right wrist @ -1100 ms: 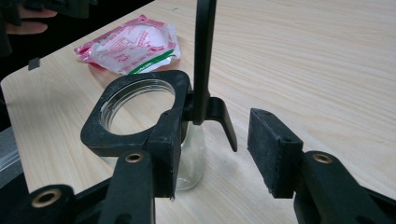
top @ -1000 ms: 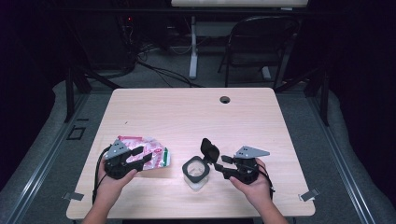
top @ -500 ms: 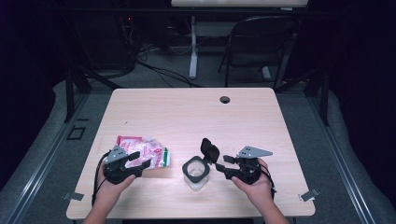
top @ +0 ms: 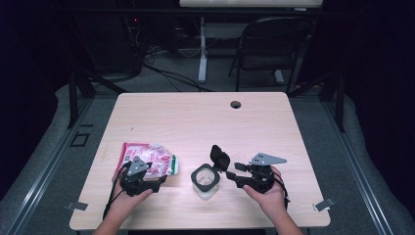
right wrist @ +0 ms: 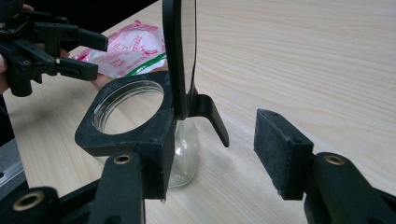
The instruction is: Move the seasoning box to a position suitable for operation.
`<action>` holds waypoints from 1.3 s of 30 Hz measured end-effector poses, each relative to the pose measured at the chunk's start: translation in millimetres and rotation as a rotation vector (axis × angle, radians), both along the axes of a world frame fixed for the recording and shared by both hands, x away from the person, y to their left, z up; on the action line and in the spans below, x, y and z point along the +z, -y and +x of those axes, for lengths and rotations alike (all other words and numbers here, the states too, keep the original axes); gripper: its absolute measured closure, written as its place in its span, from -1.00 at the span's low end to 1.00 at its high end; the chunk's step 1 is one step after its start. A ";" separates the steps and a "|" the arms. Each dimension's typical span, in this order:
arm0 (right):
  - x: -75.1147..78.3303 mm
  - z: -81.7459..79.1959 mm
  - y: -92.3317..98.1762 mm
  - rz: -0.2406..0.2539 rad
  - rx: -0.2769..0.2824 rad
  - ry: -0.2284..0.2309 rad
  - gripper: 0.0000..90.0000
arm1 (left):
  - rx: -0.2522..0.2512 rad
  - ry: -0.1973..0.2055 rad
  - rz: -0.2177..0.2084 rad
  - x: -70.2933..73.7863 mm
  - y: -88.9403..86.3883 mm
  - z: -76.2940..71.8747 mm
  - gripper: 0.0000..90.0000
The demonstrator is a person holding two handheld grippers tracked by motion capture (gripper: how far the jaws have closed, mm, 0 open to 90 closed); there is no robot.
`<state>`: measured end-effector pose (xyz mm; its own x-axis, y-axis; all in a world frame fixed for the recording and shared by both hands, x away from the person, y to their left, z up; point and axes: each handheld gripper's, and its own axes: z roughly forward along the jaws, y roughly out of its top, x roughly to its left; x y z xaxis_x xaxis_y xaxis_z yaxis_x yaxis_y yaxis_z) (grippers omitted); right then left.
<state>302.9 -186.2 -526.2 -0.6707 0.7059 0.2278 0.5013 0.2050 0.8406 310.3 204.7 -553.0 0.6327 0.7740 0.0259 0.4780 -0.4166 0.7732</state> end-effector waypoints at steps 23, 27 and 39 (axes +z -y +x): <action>-0.1 -1.2 -0.9 0.002 0.002 0.015 0.10 | -0.009 0.025 0.159 -19.7 8.9 6.2 -0.35; -0.2 -1.4 -1.4 0.001 0.000 0.017 0.10 | -0.005 0.035 0.174 -21.7 9.9 7.9 -0.31; -0.6 -1.9 -1.9 -0.003 0.005 0.022 0.11 | -0.010 0.059 0.206 -24.4 9.9 11.3 -0.02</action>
